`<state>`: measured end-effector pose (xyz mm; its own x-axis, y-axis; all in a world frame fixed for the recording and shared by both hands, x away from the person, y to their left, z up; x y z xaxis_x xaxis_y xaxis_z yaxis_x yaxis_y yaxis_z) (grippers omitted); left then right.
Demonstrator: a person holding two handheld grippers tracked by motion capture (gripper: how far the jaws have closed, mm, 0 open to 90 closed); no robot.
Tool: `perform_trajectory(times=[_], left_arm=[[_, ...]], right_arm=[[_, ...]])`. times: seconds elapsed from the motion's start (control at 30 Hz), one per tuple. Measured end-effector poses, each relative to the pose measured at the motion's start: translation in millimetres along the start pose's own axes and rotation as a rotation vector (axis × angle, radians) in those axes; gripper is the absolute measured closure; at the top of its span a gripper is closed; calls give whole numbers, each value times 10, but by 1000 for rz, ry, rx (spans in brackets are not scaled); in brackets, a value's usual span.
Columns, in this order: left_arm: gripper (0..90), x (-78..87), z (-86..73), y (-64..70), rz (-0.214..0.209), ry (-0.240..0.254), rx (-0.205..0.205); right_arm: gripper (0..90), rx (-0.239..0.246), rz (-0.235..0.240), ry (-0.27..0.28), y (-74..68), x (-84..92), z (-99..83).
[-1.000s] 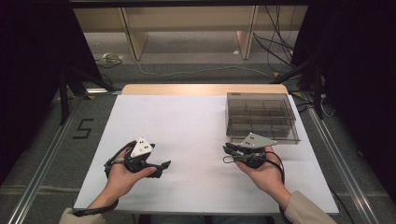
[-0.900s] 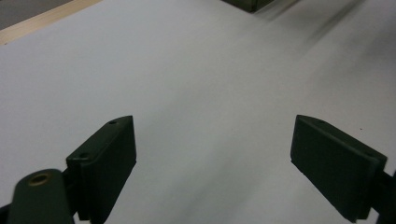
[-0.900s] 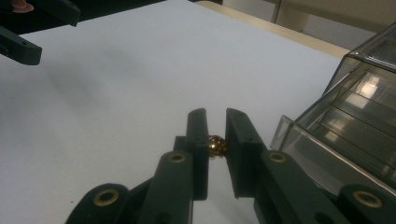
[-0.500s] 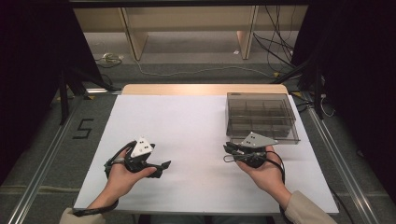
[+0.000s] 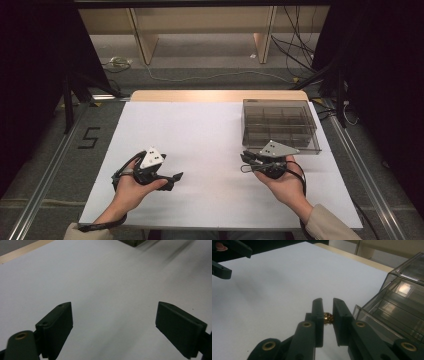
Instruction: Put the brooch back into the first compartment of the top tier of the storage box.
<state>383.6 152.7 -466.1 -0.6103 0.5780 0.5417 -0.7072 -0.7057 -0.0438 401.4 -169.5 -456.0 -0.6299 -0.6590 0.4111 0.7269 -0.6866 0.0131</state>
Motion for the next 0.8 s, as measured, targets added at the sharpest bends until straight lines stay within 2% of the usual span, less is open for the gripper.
perform_trajectory(times=[0.8], left_arm=[[144,-2,-1,1,-1,0,1]], right_arm=[[811,-9,-7,5,23,15,14]])
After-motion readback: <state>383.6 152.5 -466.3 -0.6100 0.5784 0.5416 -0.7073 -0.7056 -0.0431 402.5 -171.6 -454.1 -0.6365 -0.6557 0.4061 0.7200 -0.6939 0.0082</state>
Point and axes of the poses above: each handheld gripper's, and its own axes: x roughly backward along the jaws, z roughly out of its top, y roughly to its right, the point moved 4 cm from there along -x, roughly forward along the jaws, and after that the axes turned 3 degrees about y, right-handed, at the moved point
